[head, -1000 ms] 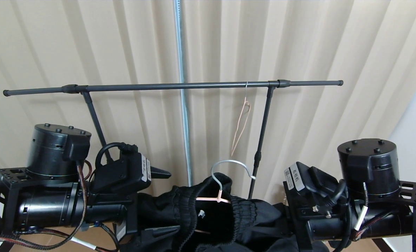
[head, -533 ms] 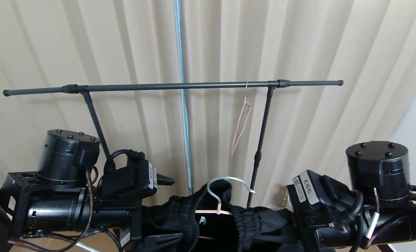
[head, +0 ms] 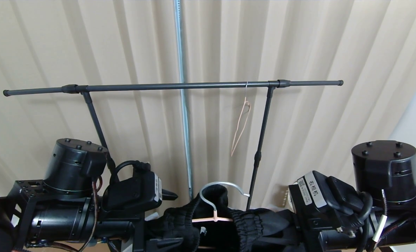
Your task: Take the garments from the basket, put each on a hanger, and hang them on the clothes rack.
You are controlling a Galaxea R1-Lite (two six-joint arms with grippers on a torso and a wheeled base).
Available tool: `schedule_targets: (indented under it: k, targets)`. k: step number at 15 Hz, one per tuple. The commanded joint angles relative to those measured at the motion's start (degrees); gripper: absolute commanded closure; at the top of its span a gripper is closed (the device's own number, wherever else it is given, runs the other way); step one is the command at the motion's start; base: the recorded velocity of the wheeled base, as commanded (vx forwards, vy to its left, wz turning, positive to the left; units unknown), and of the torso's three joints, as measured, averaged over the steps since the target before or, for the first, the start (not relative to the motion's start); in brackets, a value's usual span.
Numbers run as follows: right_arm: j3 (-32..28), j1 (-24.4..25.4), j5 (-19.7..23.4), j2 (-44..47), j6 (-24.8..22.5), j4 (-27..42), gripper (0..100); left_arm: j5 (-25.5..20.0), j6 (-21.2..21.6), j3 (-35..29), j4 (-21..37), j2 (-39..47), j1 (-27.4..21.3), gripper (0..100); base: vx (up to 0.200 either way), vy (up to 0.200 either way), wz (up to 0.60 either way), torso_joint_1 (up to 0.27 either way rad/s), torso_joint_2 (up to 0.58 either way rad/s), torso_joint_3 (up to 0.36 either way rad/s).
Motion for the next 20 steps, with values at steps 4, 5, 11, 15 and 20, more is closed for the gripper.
schedule_targets:
  k: [4, 5, 11, 15, 20]
  targets:
    - [-0.3, 0.0, 0.0, 0.9, 0.1, -0.1, 100, 0.6, -0.1, 0.2, 0.0, -0.3, -0.7, 100, 0.0, 0.0, 0.0, 0.0, 0.0, 0.0]
    - [-0.3, -0.1, 0.0, 0.9, 0.0, 0.0, 100, 0.6, -0.1, 0.2, 0.0, -0.5, -0.7, 100, 0.0, 0.0, 0.0, 0.0, 0.0, 0.0]
    - [-0.7, -2.1, -0.3, 3.3, -0.2, 0.0, 100, 0.6, -1.2, 0.3, 0.0, -2.0, -0.5, 100, 0.0, 0.0, 0.0, 0.0, 0.0, 0.0]
    - [-0.5, -3.3, -0.3, 3.4, -3.1, 0.1, 0, 0.6, -2.5, 0.7, 0.0, -2.7, -0.1, 100, 0.0, 0.0, 0.0, 0.0, 0.0, 0.0]
    - [0.3, -6.1, -0.1, 2.9, -6.2, 0.1, 0, 0.7, -3.0, 1.0, 0.0, -4.5, 1.6, 100, 0.0, 0.0, 0.0, 0.0, 0.0, 0.0]
